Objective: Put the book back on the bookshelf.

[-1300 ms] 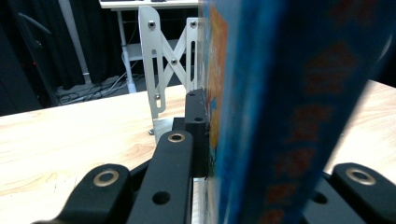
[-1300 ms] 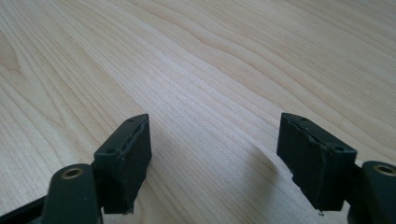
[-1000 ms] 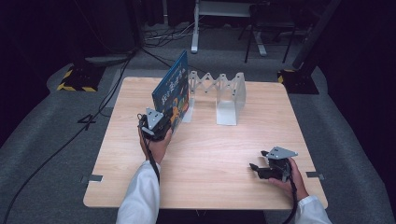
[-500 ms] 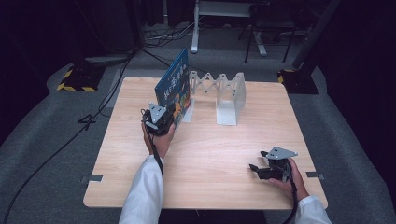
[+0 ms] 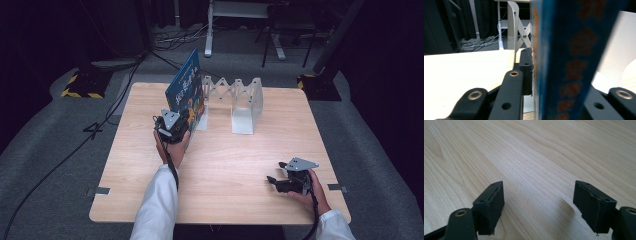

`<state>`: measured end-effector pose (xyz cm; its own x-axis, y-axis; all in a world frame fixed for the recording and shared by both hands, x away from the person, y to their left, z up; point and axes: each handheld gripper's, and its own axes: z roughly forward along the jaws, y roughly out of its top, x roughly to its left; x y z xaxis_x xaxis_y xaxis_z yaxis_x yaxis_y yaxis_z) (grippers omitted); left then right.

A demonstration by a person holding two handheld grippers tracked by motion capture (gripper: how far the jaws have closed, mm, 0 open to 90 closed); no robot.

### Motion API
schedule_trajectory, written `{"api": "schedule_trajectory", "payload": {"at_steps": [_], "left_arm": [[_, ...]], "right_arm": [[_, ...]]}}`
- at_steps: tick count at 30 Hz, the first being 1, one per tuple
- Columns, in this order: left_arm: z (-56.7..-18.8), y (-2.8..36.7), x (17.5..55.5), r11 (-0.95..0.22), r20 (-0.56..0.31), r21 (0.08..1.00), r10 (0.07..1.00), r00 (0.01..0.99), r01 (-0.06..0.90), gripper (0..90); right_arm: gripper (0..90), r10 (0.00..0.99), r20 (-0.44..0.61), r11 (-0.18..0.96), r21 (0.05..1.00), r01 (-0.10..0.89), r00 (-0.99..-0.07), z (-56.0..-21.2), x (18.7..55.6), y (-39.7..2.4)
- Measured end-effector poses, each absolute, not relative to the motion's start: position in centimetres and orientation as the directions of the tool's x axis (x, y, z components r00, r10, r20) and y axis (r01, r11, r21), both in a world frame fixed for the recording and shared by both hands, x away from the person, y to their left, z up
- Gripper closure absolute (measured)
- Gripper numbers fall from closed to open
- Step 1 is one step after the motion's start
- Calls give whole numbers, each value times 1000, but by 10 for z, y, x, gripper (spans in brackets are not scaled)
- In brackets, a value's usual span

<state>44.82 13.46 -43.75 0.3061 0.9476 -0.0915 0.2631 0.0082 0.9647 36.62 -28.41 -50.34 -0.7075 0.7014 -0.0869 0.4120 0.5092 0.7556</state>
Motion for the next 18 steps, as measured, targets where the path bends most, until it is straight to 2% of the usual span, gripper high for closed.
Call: {"api": "schedule_trajectory", "payload": {"at_steps": [5, 8, 18], "left_arm": [[-439, 137, 446, -15, -73, 960, 951, 301, 279, 711], [-441, 140, 443, -14, -73, 961, 950, 305, 276, 734], [-441, 139, 440, -45, -41, 962, 952, 304, 268, 708]], "right_arm": [[254, 701, -83, 509, 754, 415, -708, -503, 367, -284], [254, 703, -84, 507, 755, 415, -707, -504, 366, -284], [253, 701, -81, 507, 755, 416, -708, -504, 367, -284]]}}
